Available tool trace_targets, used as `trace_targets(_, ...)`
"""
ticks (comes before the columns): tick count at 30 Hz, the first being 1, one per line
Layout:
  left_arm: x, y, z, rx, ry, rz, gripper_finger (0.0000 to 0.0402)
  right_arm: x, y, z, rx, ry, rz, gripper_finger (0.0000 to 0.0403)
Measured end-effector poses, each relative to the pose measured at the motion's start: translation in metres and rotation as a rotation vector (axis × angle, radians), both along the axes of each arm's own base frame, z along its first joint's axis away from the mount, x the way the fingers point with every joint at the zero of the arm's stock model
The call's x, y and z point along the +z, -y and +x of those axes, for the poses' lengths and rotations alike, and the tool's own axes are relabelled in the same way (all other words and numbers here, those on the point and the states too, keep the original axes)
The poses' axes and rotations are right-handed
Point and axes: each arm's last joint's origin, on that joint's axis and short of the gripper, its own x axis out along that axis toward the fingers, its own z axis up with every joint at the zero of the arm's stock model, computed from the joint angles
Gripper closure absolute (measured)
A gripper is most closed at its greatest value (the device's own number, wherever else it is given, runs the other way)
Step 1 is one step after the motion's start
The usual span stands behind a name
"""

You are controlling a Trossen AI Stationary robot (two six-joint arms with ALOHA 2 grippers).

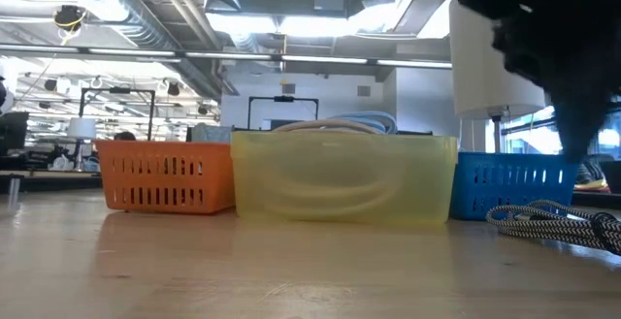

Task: Pick & Place USB Port
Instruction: Put the gray patterned usb cable into the blue bin

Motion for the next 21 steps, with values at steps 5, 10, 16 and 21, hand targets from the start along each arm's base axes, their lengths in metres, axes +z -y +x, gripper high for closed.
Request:
trace_targets(5,-0.003,-0.005,0.005,-0.056,-0.001,-0.020,0.0237,-0.015,-0.003,0.002,0.009,-0.060,0.000,0.0185)
trace_targets(10,-0.005,-0.006,0.007,-0.079,-0.009,-0.023,0.0240,-0.026,-0.004,0.003,0.005,-0.089,-0.023,0.0185)
trace_targets(16,-0.005,-0.006,0.007,-0.080,-0.021,-0.012,0.0238,-0.034,-0.005,0.005,0.005,-0.112,-0.042,0.0205)
trace_targets(21,-0.005,-0.006,0.007,-0.080,-0.023,-0.011,0.0240,-0.036,-0.003,0.002,0.005,-0.138,-0.059,0.0274)
